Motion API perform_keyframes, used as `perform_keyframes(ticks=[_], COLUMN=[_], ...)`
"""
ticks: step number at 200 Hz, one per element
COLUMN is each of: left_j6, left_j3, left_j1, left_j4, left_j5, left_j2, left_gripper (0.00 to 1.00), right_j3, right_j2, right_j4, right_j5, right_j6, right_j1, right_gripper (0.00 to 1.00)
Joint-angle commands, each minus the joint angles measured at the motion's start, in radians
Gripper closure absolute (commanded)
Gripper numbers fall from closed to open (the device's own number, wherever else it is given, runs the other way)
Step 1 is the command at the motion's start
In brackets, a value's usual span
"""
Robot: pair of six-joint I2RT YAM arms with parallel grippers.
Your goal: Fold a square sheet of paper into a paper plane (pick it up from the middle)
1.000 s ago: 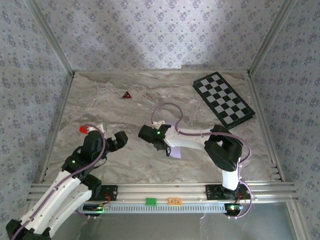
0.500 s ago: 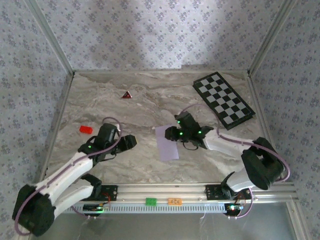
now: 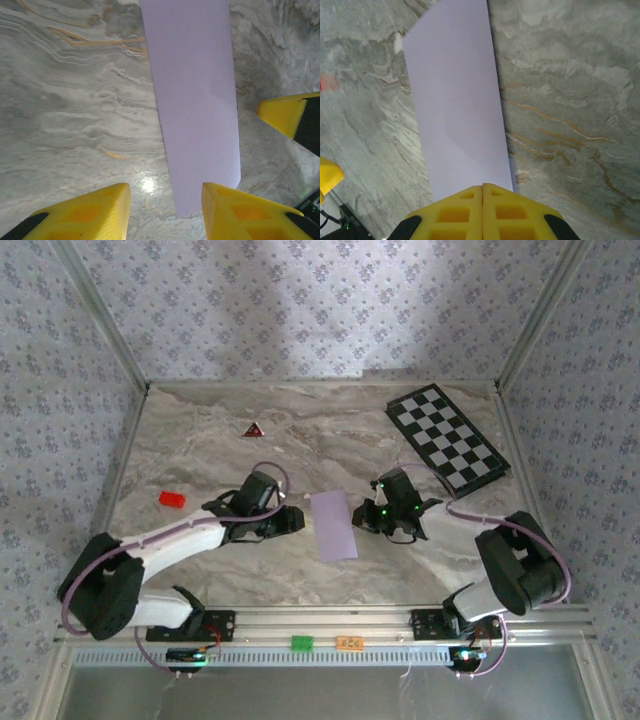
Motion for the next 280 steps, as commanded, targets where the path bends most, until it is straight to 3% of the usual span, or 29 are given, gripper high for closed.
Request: perform_keyframes(ticks=[1,35,71,110,187,280], left_j6=[-0.008,-0.029,-0.024,-0.044,-0.048,-0.078], left_j3=[0.054,0.057,0.057,0.054,0.057,0.07], left_j1=[-0.044,-0.063,-0.065,-0.065,-0.064,-0.069], left_j4=[0.019,0.049,0.046,0.059,0.072,0.156], left_j5=[-0.019,-0.023,-0.024,-0.023,-0.005,0.045], left_j2=[0.042,0.089,0.097,0.105,0.134,0.234], left_gripper=[0.57,0.57,0.57,0.57,0.56,0.58], right_j3=[0.043,0.056,0.033,0.025,0.01,-0.032], right_j2=[0.067,0.128,0.096,0.055,0.146,0.176], right_j4=[0.03,0.01,-0.042,0.072,0.019,0.057], right_j5=[-0.08,-0.064,-0.003,-0.109,-0.012,-0.003], right_j6=[-0.014,-0.026,-0.027,-0.007,-0.002,0.051], right_j1=[0.007,0.016,0.016,0.037,0.038,0.034], right_gripper=[0.92,0.92,0.92,0.92,0.93,0.93])
